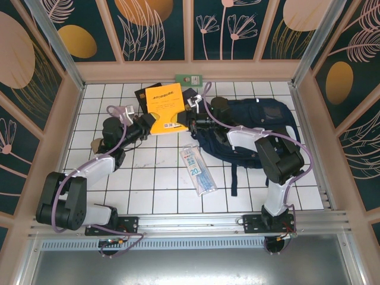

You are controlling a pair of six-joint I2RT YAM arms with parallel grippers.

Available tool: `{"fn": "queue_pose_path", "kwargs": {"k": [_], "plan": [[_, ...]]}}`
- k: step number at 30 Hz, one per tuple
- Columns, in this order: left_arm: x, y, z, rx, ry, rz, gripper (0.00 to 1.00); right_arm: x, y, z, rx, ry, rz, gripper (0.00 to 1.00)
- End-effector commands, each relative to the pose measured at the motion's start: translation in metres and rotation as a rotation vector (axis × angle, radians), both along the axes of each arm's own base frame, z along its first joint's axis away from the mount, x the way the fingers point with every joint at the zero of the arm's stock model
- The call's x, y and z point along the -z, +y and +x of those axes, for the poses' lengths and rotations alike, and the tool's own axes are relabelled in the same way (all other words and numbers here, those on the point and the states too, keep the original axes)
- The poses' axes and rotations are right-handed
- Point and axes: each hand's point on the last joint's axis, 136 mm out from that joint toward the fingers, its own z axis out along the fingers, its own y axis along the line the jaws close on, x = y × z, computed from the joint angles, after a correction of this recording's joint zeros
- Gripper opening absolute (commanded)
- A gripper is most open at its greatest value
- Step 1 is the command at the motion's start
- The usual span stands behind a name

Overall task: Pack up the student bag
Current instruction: Pass the book, then open the student bag at the middle-right of the table.

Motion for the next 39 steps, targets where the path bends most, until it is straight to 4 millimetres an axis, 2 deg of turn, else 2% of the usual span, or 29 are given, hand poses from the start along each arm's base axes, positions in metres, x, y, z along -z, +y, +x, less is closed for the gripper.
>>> {"fn": "queue_pose_path", "kwargs": {"k": [1, 4, 5, 8, 12, 15, 20, 32, 35, 36, 39], "plan": [[-0.033, 0.002, 0.0, -0.008, -0.115, 0.034, 0.0, -0.013, -0.013, 0.002, 0.037, -0.155, -0.087, 0.39], [-0.032, 0.004, -0.001, -0.012, -0.118, 0.091, 0.0, 0.018, -0.035, 0.017, 0.176, -0.177, -0.325, 0.42], [-0.032, 0.005, -0.001, -0.013, -0.117, 0.111, 0.0, 0.024, -0.056, 0.032, 0.259, -0.177, -0.396, 0.42], [-0.032, 0.007, -0.004, -0.009, -0.124, 0.16, 0.0, 0.04, -0.1, 0.051, 0.419, -0.218, -0.616, 0.43], [-0.03, 0.009, -0.007, -0.01, -0.127, 0.211, 0.0, 0.065, -0.149, 0.064, 0.54, -0.258, -0.928, 0.43], [-0.027, 0.008, -0.009, -0.002, -0.125, 0.219, 0.0, 0.085, -0.172, 0.066, 0.561, -0.258, -1.095, 0.42], [-0.024, 0.009, -0.012, 0.001, -0.12, 0.219, 0.0, 0.113, -0.19, 0.069, 0.563, -0.258, -1.282, 0.42], [-0.022, 0.009, -0.02, 0.012, -0.116, 0.224, 0.0, 0.158, -0.196, 0.073, 0.513, -0.267, -1.463, 0.42], [-0.019, 0.009, -0.022, 0.016, -0.111, 0.225, 0.0, 0.167, -0.19, 0.071, 0.492, -0.277, -1.493, 0.36], [-0.02, 0.009, -0.023, 0.017, -0.113, 0.224, 0.0, 0.168, -0.19, 0.071, 0.49, -0.278, -1.5, 0.32], [-0.018, 0.01, -0.024, 0.017, -0.11, 0.23, 0.0, 0.167, -0.19, 0.071, 0.495, -0.279, -1.501, 0.09]]}}
